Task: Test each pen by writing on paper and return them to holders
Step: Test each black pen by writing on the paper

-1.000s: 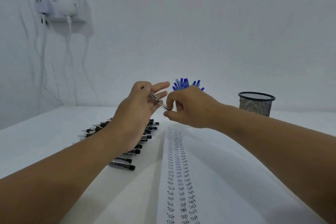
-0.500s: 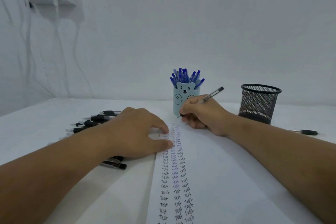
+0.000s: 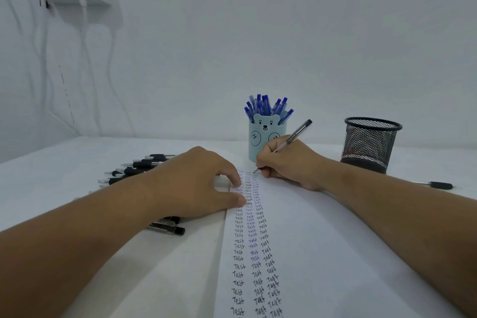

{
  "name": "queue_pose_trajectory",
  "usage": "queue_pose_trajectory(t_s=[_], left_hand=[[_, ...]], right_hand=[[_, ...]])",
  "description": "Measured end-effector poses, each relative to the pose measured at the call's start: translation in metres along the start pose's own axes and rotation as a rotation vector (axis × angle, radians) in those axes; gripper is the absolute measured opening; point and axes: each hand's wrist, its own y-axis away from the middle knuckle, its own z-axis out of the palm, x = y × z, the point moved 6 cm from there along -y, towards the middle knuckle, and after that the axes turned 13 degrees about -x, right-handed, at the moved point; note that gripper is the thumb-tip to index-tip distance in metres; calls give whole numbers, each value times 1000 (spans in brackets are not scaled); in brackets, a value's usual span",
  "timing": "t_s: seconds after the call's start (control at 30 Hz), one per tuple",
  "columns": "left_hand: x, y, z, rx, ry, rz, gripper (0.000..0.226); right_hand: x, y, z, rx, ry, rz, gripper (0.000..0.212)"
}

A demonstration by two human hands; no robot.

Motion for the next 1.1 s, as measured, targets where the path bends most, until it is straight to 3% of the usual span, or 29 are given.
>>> queue_pose_trajectory(t_s=[0.9, 1.1], left_hand=[[-4, -2, 4, -24, -8, 0, 39], [-4, -2, 4, -22, -1, 0, 38]], right_hand=[[2, -2, -1, 44, 143, 9, 20], [1, 0, -3, 49, 121, -2, 27]])
